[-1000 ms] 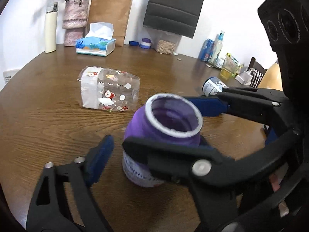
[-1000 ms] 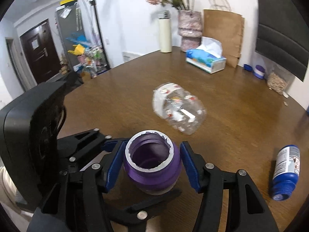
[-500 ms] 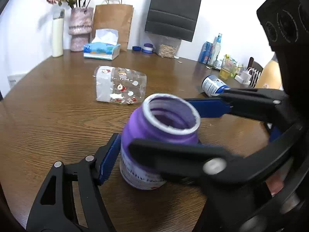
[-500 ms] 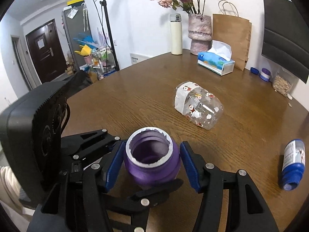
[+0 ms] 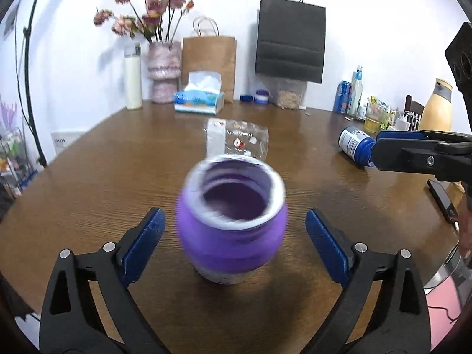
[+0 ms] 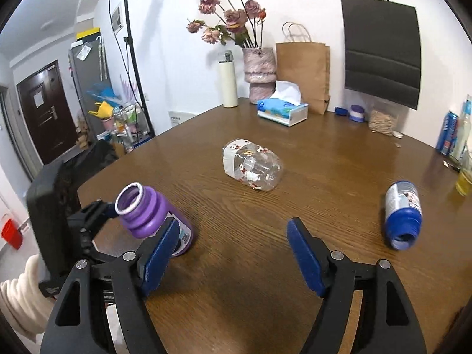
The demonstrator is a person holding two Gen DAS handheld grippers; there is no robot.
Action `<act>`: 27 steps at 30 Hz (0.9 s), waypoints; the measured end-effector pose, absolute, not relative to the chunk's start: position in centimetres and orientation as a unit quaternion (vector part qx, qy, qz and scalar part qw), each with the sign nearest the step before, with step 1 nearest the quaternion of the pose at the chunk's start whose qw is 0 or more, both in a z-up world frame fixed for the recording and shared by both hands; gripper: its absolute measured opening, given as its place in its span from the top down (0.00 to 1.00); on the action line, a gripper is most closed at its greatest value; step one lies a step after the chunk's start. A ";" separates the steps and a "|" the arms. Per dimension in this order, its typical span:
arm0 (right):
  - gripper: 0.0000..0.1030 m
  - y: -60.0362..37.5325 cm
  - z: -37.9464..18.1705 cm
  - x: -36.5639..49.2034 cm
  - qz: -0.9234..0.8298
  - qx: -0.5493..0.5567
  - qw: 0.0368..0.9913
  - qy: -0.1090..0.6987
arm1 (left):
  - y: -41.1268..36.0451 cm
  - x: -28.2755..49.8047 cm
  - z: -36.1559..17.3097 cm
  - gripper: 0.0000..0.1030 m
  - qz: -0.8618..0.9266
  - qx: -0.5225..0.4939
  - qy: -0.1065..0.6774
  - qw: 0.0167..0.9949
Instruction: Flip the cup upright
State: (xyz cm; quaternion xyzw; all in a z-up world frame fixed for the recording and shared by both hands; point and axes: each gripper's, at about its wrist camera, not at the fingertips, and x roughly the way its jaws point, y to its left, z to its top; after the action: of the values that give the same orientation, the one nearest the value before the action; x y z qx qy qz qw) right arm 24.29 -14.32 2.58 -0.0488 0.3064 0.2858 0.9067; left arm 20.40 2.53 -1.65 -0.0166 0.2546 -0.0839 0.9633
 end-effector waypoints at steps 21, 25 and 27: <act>0.22 -16.4 1.5 21.3 0.252 -0.015 0.927 0.279 | 3.3 19.0 -0.1 0.08 -0.093 -0.022 0.236 0.967; 0.22 -16.7 1.7 20.9 0.243 -0.007 0.933 0.265 | 3.6 17.8 0.9 0.08 -0.072 -0.015 0.230 0.970; 0.20 -17.1 2.0 19.6 0.240 0.000 0.940 0.241 | 3.8 16.0 1.6 0.00 -0.055 -0.015 0.213 0.975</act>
State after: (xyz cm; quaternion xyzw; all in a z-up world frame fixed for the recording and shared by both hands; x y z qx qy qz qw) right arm 19.64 -17.08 1.99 0.0000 0.2410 0.2404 0.9403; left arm 15.97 3.75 1.60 -0.0149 0.2127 -0.0553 0.9754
